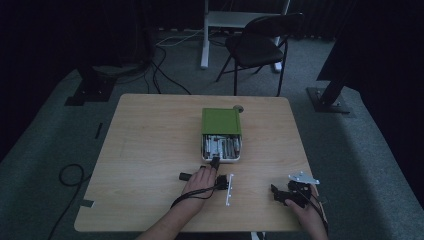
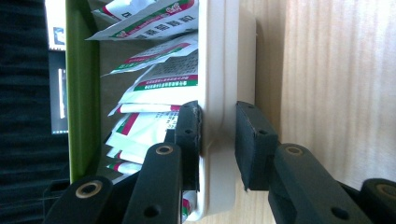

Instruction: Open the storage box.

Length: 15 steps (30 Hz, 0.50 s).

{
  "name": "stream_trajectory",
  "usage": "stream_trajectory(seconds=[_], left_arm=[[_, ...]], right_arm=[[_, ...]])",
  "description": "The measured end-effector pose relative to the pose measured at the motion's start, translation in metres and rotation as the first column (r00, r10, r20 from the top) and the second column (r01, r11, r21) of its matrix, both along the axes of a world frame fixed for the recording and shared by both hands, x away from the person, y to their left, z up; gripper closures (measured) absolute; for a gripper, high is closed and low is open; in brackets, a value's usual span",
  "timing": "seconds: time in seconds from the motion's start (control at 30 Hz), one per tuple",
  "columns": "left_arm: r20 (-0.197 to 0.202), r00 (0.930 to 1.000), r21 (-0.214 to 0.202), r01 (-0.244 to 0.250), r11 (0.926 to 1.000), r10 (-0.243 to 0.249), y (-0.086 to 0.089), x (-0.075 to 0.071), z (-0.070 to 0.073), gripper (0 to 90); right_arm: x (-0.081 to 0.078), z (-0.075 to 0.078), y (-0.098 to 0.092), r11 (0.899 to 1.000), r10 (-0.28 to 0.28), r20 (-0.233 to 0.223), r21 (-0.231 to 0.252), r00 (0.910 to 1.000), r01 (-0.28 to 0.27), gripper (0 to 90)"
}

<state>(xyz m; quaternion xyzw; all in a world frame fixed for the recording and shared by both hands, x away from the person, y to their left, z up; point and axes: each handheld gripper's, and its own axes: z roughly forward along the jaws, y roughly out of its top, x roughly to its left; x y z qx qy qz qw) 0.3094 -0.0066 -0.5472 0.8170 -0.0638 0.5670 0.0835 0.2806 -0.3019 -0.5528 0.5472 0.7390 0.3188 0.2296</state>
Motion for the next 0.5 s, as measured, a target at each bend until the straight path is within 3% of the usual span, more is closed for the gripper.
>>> stream_trajectory(seconds=[0.5], left_arm=[[-0.014, 0.9998, 0.001, 0.013, 0.9999, -0.013, -0.002, -0.022, 0.0, 73.0]], right_arm=[[0.0, 0.0, 0.0, 1.0, 0.0, 0.0, 0.0, 1.0, 0.0, 11.1]])
